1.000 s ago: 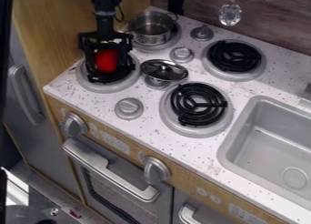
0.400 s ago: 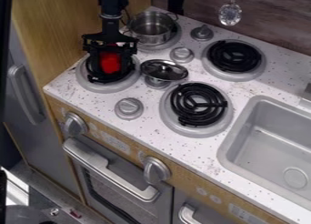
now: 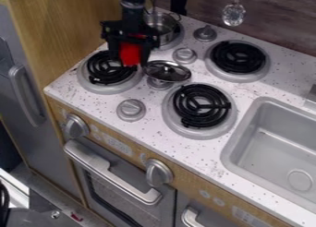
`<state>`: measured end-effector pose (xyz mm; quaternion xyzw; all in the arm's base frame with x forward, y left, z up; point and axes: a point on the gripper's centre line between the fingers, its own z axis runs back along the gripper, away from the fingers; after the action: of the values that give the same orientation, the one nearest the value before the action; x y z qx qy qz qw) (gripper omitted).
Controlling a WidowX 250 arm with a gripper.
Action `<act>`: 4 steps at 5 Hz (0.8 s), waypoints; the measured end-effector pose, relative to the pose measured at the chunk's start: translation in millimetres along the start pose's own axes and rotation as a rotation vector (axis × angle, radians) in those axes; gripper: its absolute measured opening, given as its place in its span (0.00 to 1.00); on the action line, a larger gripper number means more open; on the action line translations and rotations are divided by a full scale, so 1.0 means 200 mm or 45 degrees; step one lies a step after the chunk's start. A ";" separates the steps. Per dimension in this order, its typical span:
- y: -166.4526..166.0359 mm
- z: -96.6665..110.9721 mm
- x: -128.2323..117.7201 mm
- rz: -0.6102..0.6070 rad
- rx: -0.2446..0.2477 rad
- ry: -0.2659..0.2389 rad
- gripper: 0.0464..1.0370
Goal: Pick the red thing and place it in the left lower burner
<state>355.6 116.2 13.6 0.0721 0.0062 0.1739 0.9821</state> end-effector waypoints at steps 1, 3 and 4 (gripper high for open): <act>-0.15 0.01 -0.15 -0.162 0.005 0.013 0.79; -0.40 -0.03 -0.27 -0.375 0.006 -0.018 0.79; -0.50 -0.05 -0.23 -0.391 -0.002 -0.037 0.79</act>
<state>345.6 8.9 -11.0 0.0720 0.0028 0.0205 0.9972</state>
